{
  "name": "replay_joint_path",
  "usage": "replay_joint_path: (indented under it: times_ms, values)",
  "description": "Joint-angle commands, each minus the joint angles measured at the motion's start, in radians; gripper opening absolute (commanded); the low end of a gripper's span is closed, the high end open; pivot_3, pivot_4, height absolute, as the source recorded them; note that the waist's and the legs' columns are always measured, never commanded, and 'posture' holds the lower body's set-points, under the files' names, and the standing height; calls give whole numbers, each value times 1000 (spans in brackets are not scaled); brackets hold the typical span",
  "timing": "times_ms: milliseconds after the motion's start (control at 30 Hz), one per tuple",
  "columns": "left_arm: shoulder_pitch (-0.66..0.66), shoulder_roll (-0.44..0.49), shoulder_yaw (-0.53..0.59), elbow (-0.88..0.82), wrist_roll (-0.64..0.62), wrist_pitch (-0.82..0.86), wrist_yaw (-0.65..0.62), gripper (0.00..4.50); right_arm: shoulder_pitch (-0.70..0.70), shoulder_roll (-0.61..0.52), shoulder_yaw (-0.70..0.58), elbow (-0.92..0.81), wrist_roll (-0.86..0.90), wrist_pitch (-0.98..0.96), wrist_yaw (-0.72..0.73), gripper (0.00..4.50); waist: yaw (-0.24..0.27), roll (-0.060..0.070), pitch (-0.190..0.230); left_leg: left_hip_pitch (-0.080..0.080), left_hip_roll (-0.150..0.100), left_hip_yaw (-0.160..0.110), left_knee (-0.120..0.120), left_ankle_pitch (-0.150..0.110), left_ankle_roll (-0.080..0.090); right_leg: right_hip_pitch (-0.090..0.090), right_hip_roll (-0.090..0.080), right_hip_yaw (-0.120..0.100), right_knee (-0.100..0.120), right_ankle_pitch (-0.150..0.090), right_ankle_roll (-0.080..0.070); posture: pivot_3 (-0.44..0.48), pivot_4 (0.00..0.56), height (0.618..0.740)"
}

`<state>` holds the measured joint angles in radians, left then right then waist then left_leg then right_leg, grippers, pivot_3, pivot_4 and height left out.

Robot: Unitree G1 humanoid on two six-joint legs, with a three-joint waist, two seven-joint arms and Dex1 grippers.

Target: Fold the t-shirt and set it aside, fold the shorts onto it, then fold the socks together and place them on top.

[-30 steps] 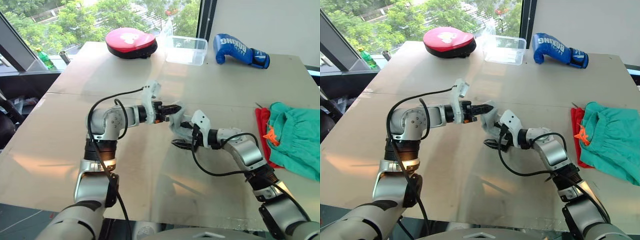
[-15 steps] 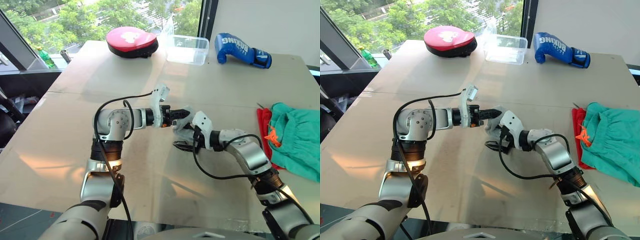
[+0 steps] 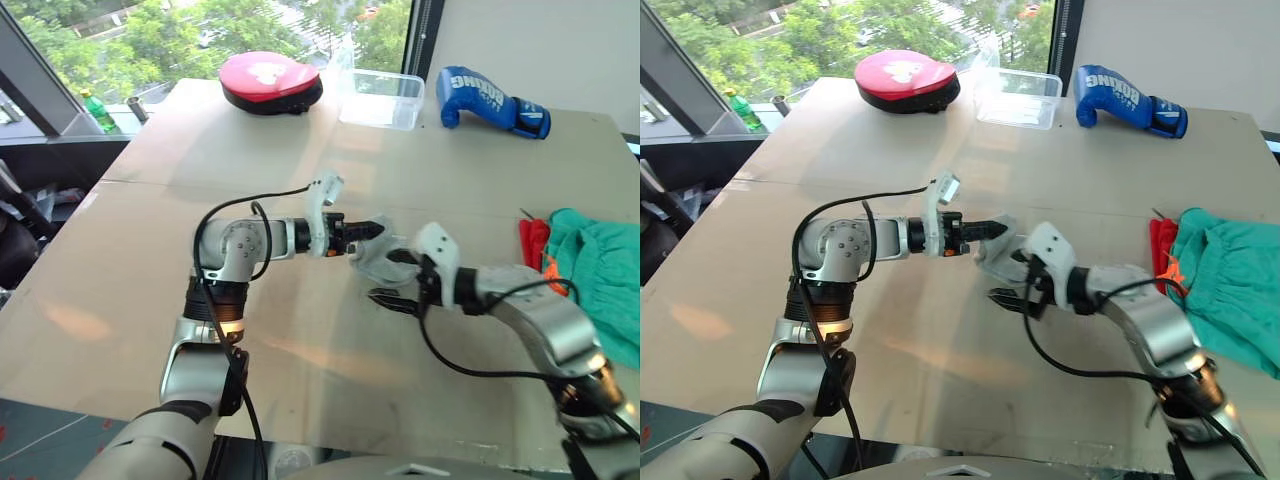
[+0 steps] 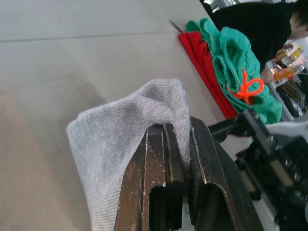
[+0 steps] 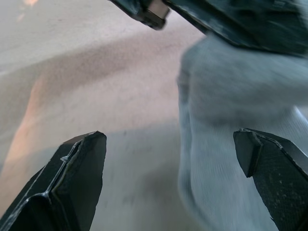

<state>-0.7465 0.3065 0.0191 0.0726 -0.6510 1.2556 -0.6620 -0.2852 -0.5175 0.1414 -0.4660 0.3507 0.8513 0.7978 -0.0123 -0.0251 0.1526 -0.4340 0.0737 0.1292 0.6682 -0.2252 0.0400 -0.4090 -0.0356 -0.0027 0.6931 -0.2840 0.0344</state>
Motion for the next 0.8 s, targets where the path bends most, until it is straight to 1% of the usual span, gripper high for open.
replay_joint_path:
  times_ms: [33,133,233,300,333,367,500,533,567,700,800]
  values:
    - [10,-2,-70,-31,8,-55,-46,7,26,-51,-132,-88,75,39,-7,4500,1,0,0,0,0,0,0,0,0,0,0,0,0,0,0,0,150,735]
    - [21,-10,-119,-3,27,-86,-64,7,19,-67,-181,-90,105,54,-26,4500,-2,0,0,1,0,0,0,-2,3,0,0,0,0,0,0,0,150,735]
    - [26,-11,-162,22,50,-122,-90,7,4,-63,-184,-86,120,53,-45,4500,-2,0,0,1,0,0,0,-2,4,0,1,0,1,0,0,0,150,735]
    - [27,-6,-185,39,65,-153,-112,873,-9,-43,-178,-87,137,56,-61,4500,-2,0,0,1,0,0,0,-2,4,0,1,0,1,0,0,0,150,735]
    - [27,-4,-192,48,72,-167,-122,1127,-14,-33,-173,-88,145,56,-68,4500,-2,0,0,1,0,0,0,-2,4,0,1,0,1,0,0,0,150,735]
    - [27,-2,-196,55,76,-177,-129,1646,-17,-29,-169,-88,151,57,-74,4500,-1,0,0,1,0,0,0,-2,4,0,1,0,1,0,0,0,150,735]
    - [24,2,-214,79,106,-220,-151,3668,-43,47,-166,-50,164,36,-136,4500,0,0,0,0,0,0,0,-2,4,0,1,0,0,0,0,0,150,735]
    - [25,4,-219,79,111,-227,-158,3960,-49,68,-173,-36,162,36,-160,4500,0,0,0,0,0,0,0,-2,4,0,1,0,0,0,0,0,150,735]
    - [28,6,-221,77,111,-230,-164,4488,-58,89,-177,-17,155,36,-186,4500,-1,0,0,0,0,0,0,-2,4,0,1,0,0,0,0,0,150,735]
    - [46,21,-241,52,118,-246,-198,4488,-74,170,-193,39,173,67,-268,4500,-1,0,0,1,0,0,0,-2,4,0,1,0,1,0,0,0,150,735]
    - [57,26,-254,31,120,-261,-221,4488,-103,240,-229,94,185,68,-345,4500,-1,0,0,0,0,0,0,-2,3,0,1,0,1,0,0,0,150,735]
